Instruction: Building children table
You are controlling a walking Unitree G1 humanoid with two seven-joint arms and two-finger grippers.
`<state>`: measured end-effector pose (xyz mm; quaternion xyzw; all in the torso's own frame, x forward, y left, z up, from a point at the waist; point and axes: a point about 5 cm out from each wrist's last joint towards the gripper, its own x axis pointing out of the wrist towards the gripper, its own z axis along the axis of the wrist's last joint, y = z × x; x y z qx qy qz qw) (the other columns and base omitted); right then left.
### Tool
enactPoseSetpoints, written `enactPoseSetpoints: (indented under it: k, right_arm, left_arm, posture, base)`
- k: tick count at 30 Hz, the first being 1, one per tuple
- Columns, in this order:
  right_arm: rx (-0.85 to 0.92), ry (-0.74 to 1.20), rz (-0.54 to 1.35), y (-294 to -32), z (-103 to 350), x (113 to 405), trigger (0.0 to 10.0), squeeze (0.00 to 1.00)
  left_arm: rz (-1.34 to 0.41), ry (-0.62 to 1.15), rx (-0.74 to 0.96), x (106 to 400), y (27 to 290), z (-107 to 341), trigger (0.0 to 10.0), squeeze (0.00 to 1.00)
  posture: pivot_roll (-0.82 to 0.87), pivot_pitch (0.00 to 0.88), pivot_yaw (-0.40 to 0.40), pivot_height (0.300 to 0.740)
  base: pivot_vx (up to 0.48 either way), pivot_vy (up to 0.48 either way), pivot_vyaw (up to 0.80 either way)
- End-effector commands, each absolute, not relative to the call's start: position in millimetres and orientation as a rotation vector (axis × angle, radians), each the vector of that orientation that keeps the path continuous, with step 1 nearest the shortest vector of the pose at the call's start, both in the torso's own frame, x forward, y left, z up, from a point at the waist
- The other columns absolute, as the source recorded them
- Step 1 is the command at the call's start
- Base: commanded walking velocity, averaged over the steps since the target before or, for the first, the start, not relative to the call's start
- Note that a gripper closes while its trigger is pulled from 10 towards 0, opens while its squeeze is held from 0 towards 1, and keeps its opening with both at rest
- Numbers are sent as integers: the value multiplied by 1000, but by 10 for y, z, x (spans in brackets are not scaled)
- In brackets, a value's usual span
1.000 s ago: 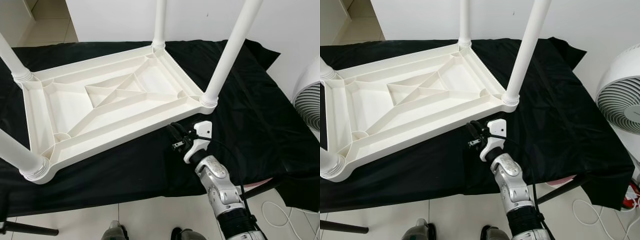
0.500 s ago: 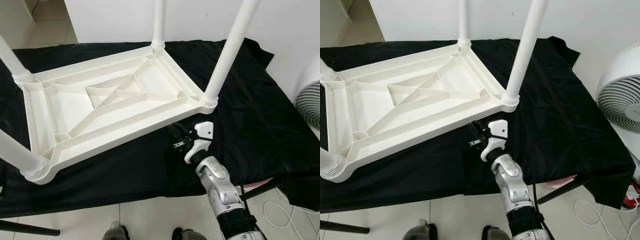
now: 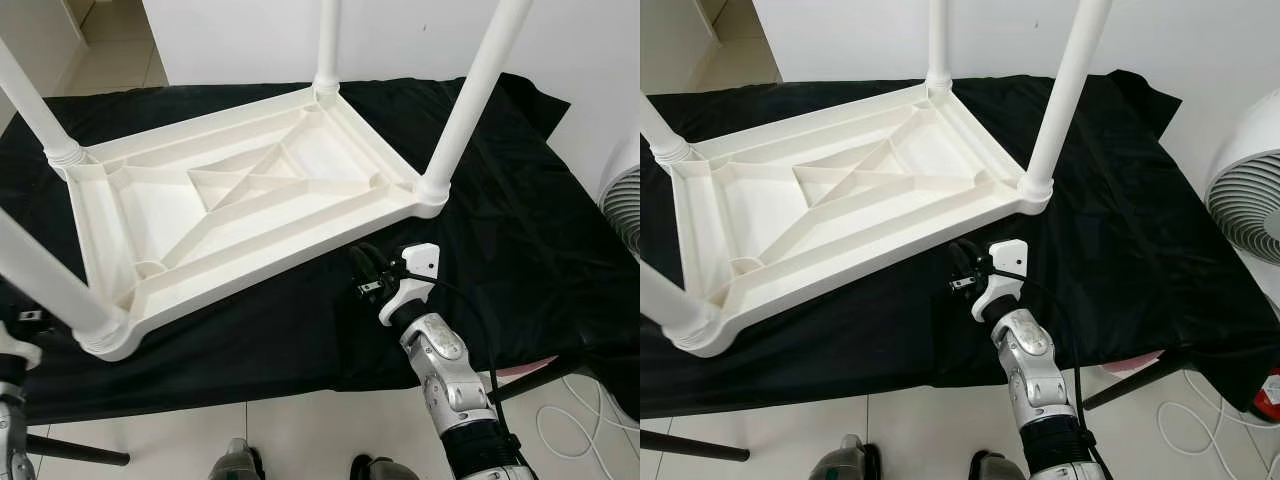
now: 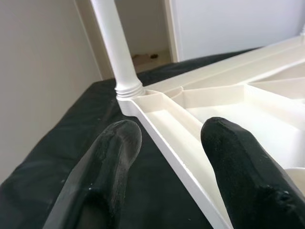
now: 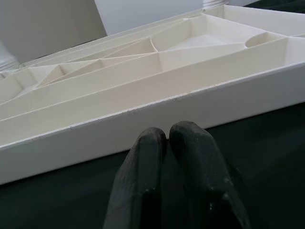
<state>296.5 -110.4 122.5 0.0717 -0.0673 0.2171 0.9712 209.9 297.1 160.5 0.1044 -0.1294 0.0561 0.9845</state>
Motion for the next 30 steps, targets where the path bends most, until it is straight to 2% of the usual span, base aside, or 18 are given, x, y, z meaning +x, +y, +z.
enactPoseSetpoints:
  k: [1,6,10,12,16,22,25,28,30]
  right_arm:
    - [99,-119,382,-1129,1194,3002,10000,0]
    - [33,-84,230,-1193,1181,3138,10000,0]
    - [-11,-31,67,-1249,1184,3363,10000,0]
    - [-11,-31,67,-1249,1184,3363,10000,0]
    - [-34,-9,-3,-1261,1250,3561,10000,0]
    - [-29,22,-42,-1243,1331,3723,10000,0]
    - [-30,22,-45,-1230,1342,3742,10000,0]
    - [-25,58,52,-1105,1359,3822,10000,0]
    - [-25,58,52,-1105,1359,3822,10000,0]
  left_arm:
    - [-305,-193,253,2075,2724,1556,10000,0]
    - [-390,-186,253,2066,2593,1583,10000,0]
    - [-516,-191,222,2057,2299,1640,10000,0]
    - [-516,-191,222,2057,2299,1640,10000,0]
    - [-658,-214,166,1981,1945,1714,10000,0]
    - [-740,-252,144,1950,1711,1839,10000,0]
    - [-746,-255,138,1948,1691,1859,10000,0]
    - [-774,-281,128,1968,1621,1955,10000,0]
    - [-774,-281,128,1968,1621,1955,10000,0]
  posture:
    - [107,148,64,740]
    - [112,147,58,740]
    - [118,147,46,740]
    - [118,147,46,740]
    - [119,143,37,740]
    - [115,139,29,740]
    - [115,139,29,740]
    - [108,135,29,740]
    - [108,135,29,740]
  base:
    - [0,0,0]
    - [0,0,0]
    - [0,0,0]
    - [0,0,0]
    - [0,0,0]
    - [0,0,0]
    - [0,0,0]
    - [0,0,0]
    - [0,0,0]
